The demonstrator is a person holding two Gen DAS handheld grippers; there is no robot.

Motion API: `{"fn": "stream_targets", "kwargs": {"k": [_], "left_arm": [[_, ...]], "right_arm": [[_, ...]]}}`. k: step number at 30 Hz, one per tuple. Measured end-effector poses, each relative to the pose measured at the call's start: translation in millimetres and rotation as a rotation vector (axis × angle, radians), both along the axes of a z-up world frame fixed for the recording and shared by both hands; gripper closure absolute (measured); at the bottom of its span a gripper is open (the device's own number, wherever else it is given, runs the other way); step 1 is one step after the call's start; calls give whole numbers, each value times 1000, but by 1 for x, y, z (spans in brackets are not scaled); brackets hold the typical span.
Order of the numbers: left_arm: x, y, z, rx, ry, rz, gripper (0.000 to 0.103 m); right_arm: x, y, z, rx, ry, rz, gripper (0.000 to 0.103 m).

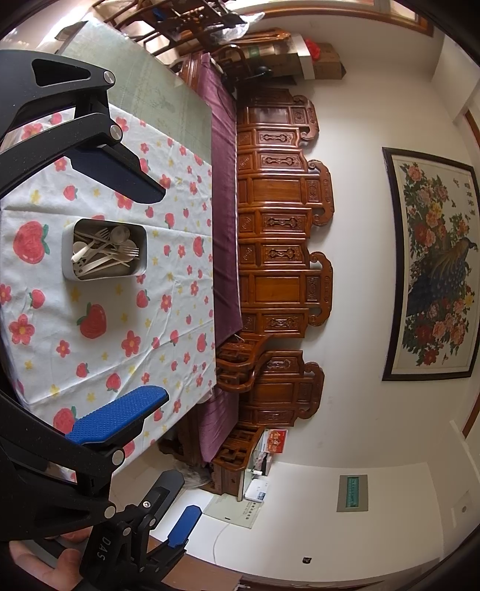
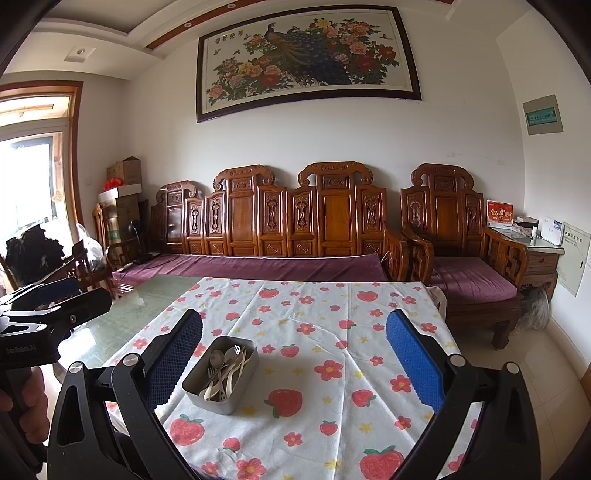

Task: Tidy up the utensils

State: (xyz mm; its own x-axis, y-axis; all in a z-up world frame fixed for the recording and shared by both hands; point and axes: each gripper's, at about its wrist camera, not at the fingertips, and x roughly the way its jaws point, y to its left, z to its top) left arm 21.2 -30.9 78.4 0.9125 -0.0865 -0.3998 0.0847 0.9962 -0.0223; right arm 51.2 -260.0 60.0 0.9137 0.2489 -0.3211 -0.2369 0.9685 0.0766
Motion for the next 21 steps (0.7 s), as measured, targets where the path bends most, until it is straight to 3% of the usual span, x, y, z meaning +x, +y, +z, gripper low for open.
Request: {"fn": "stream_targets", "kwargs": {"k": [21], "left_arm": [[2, 2, -1, 0, 4, 6, 8]], "right_arm": [[0, 0, 0, 0, 1, 1, 2]]}}
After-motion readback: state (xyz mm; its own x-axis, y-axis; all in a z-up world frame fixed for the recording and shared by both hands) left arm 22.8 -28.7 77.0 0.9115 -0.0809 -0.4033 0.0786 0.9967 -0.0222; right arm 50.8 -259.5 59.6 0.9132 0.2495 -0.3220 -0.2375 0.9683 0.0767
